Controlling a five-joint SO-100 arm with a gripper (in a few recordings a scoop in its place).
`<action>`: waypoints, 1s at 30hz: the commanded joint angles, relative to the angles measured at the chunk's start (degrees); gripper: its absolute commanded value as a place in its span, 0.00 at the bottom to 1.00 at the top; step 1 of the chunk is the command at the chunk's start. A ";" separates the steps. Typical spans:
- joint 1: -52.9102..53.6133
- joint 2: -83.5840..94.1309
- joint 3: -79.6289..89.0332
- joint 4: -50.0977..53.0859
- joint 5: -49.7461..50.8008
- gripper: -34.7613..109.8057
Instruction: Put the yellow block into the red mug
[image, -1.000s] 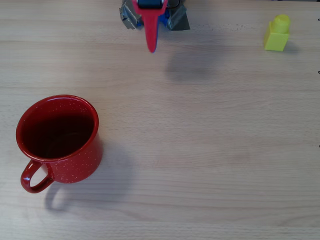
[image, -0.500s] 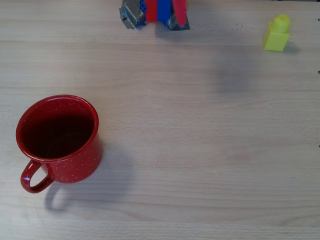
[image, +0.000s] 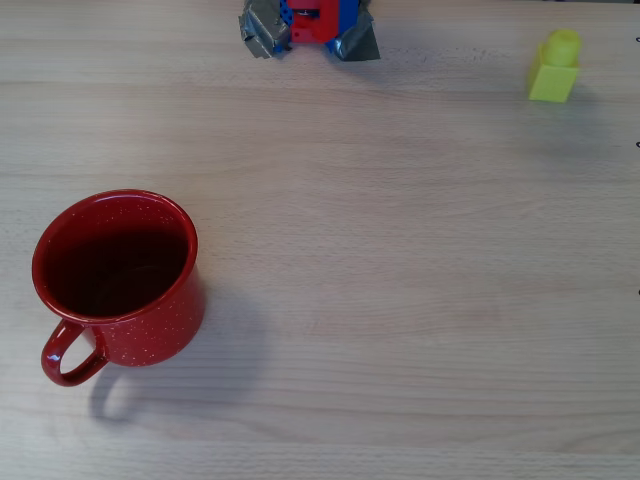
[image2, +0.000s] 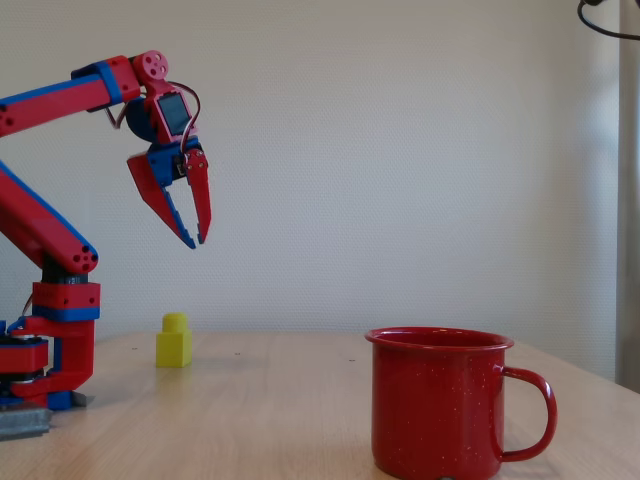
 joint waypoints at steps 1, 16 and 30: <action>-3.96 -2.55 -8.00 3.87 3.34 0.24; -27.51 -22.50 -24.17 10.28 20.48 0.24; -36.47 -40.17 -29.62 2.81 29.44 0.24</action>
